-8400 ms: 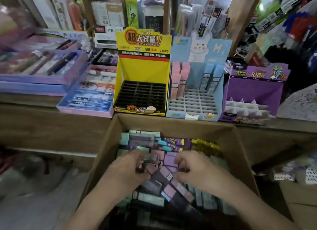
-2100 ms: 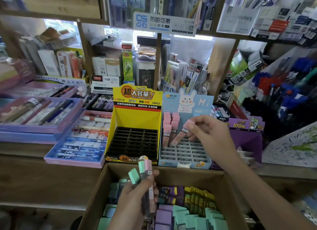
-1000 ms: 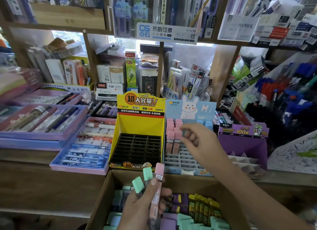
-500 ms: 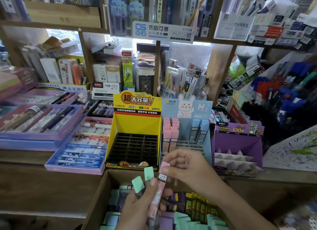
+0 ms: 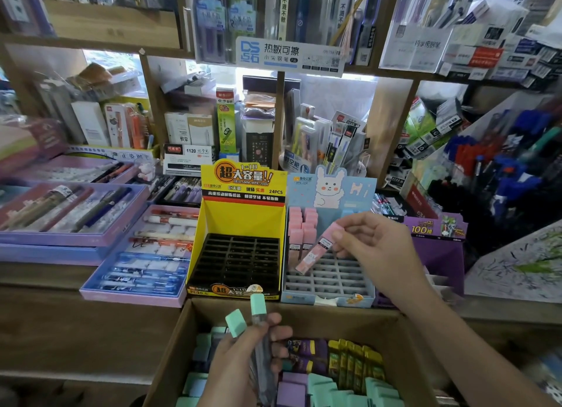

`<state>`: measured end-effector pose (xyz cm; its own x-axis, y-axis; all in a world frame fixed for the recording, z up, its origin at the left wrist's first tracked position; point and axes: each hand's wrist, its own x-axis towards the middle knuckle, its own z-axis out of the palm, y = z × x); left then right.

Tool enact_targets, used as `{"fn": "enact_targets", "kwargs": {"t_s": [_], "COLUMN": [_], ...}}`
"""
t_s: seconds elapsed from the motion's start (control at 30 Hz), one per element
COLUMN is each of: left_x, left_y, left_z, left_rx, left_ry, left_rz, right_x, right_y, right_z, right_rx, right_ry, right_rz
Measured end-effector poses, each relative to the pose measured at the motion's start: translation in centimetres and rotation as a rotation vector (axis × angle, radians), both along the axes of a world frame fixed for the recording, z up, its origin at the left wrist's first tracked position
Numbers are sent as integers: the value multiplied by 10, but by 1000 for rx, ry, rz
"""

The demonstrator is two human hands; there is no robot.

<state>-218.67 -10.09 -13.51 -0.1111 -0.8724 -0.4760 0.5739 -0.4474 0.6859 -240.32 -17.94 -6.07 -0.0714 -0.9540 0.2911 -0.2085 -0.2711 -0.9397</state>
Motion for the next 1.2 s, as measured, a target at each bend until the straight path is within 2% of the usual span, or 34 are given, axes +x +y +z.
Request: {"fn": "enact_targets", "kwargs": {"t_s": [0.4, 1.07, 1.2], "left_x": [2, 1, 1], "left_y": [1, -1, 1], "left_z": [1, -2, 0], "left_rx": [22, 26, -4], "left_ry": [-7, 78, 102], "left_rz": [10, -57, -57], "right_x": [6, 33, 33], "right_y": [-10, -26, -20], "right_z": [-8, -34, -33], "right_rx": [-20, -136, -230], "right_ry": [311, 425, 506], "right_rz": [61, 17, -19]}}
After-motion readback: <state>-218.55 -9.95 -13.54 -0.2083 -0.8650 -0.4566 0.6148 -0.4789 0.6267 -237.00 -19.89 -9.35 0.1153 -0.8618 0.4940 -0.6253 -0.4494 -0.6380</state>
